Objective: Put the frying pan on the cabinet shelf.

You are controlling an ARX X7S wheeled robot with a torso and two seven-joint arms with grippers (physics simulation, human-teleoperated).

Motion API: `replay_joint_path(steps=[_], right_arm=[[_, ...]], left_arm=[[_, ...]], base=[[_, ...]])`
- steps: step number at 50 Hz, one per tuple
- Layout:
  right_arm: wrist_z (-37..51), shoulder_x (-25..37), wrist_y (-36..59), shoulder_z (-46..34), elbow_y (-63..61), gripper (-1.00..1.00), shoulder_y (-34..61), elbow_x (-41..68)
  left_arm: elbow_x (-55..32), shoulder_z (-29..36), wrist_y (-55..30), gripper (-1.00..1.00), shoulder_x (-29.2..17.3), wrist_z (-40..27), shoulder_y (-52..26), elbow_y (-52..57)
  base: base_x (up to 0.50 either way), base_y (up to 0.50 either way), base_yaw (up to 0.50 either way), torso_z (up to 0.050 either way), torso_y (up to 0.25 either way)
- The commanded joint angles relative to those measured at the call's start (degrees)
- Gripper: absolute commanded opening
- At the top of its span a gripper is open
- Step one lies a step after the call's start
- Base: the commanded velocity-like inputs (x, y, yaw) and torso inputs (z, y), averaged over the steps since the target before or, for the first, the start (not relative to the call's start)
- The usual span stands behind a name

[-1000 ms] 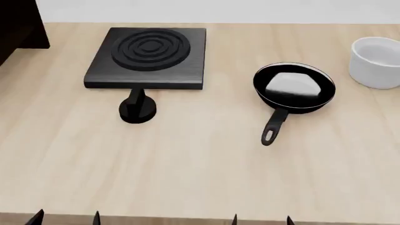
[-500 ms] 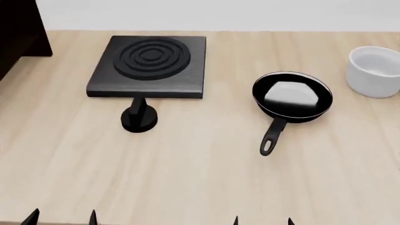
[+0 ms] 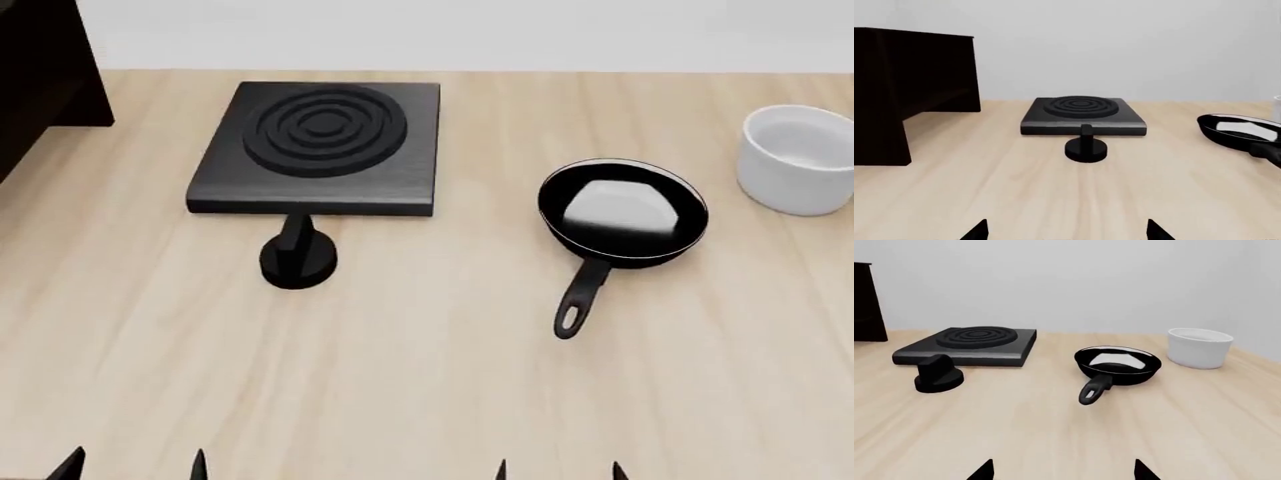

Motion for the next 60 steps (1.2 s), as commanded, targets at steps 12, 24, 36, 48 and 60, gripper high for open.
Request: replay_joint_path(steps=[12,24,36,48,60], right_arm=[[1.6,1.4,-0.4,-1.5,-0.5,1.00,0.4,0.9],[2.3,1.9,-0.5,-2.4,-0.1,1.00,0.6,1.0],[3.1,2.5,-0.8,-2.7,-0.4,1.00,0.5,1.4],[3.9,3.3,-0.4,-4.2,-0.7,1.00,0.9,-0.2],[4.5,3.5,-0.1,-4.3,-0.6,1.00,1.6,0.5]], left_arm=[[-2.4,1.2,-0.2,1.00,-1.0,-1.1,-0.8,-1.0],[-2.2,2.4,-0.6,1.00,-1.6,-1.9,-0.7,-0.7],[-2.9,3.0,-0.8,1.00,-2.1,-2.3,-0.6,-0.2],[-3.8,3.5,-1.7,1.00,-2.5,-3.0,-0.4,1.1],[-4.3,4.1,-1.3,1.00,-3.0,-3.2,-0.4,0.9]], base=[[0.00,0.00,0.00,0.029,0.000],[0.26,0.14,0.00,0.000,0.000],[0.50,0.21,0.00,0.000,0.000],[0.50,0.18,0.00,0.000,0.000],[0.50,0.18,0.00,0.000,0.000]])
